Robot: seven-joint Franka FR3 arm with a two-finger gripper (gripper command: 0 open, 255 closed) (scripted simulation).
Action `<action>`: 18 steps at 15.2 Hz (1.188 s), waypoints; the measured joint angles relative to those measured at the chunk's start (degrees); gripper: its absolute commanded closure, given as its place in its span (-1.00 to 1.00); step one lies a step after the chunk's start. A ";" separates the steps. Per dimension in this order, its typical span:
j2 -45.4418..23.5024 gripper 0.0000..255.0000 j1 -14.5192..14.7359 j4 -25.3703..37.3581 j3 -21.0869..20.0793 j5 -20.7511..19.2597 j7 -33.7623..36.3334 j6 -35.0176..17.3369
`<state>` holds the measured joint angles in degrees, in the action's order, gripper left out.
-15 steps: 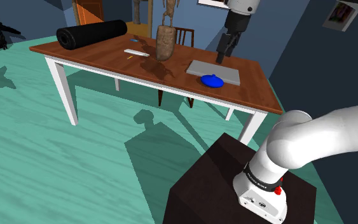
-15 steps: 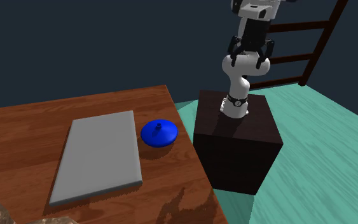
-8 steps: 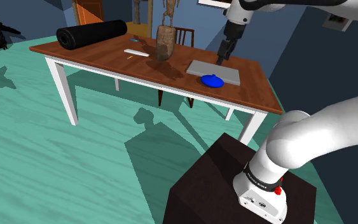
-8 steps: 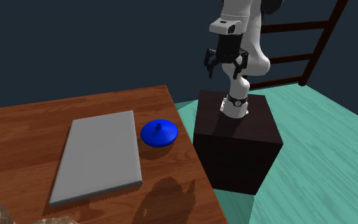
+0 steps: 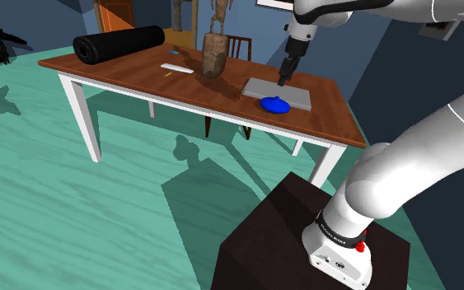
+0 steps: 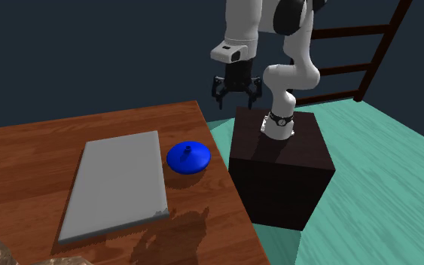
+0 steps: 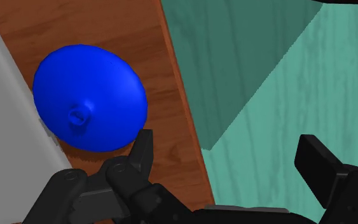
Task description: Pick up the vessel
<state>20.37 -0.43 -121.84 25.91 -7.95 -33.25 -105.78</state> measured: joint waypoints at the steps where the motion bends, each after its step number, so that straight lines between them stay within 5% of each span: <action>1: -2.29 -1.00 0.06 1.46 1.45 0.78 -1.97 -0.62; 10: -24.65 -1.00 -1.77 15.96 9.78 13.37 -19.06 -3.21; 14: -34.00 -1.00 -5.29 23.39 10.34 19.41 -25.41 -2.01; 18: -36.55 -1.00 -6.21 23.56 10.00 21.10 -26.91 -3.67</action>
<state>-16.18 -6.64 -98.28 35.92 13.15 -60.16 -109.45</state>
